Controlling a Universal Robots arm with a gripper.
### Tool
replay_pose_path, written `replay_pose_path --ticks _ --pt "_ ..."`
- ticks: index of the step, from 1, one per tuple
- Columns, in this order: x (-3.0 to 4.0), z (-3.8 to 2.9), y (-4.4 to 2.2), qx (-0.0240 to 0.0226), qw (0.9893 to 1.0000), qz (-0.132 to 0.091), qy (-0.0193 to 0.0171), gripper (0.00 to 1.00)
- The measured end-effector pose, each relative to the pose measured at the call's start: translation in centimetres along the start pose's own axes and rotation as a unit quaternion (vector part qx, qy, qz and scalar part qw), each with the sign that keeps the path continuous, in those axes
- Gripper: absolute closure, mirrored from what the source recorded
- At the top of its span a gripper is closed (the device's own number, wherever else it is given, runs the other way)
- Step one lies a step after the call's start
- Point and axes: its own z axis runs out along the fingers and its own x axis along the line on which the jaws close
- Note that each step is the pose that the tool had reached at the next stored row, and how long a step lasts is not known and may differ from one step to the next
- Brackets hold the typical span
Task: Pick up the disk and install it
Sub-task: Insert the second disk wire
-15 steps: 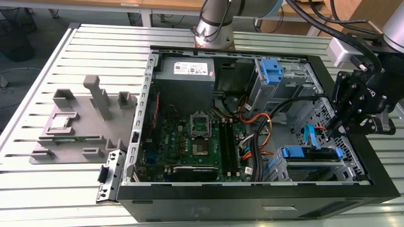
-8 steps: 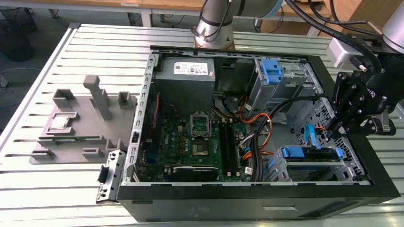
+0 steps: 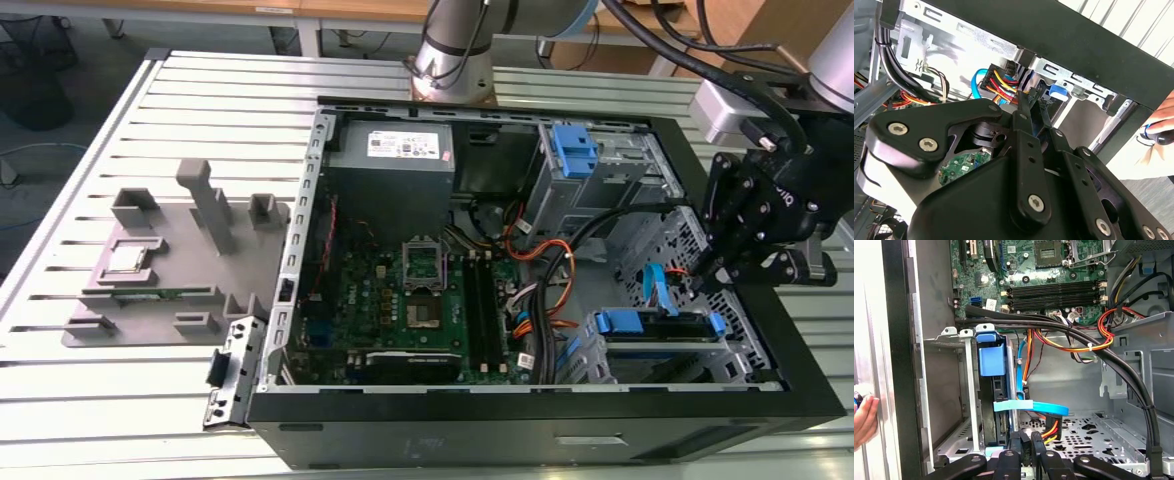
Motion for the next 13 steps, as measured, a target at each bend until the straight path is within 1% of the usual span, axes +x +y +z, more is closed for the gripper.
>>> replay_pose_path --ticks 5,7,9,12,13 --pt "0.00 0.00 0.00 0.0000 1.0000 0.000 0.0000 0.77" --pt "0.00 0.00 0.00 -0.0011 1.0000 0.000 0.0001 0.77" --pt "-0.01 0.01 0.00 -0.0051 1.0000 0.000 0.0007 0.77" --pt "0.00 0.03 0.00 -0.0133 0.9999 -0.001 0.0016 0.77" --pt "0.00 0.03 0.01 -0.0134 0.9999 -0.001 0.0016 0.77"
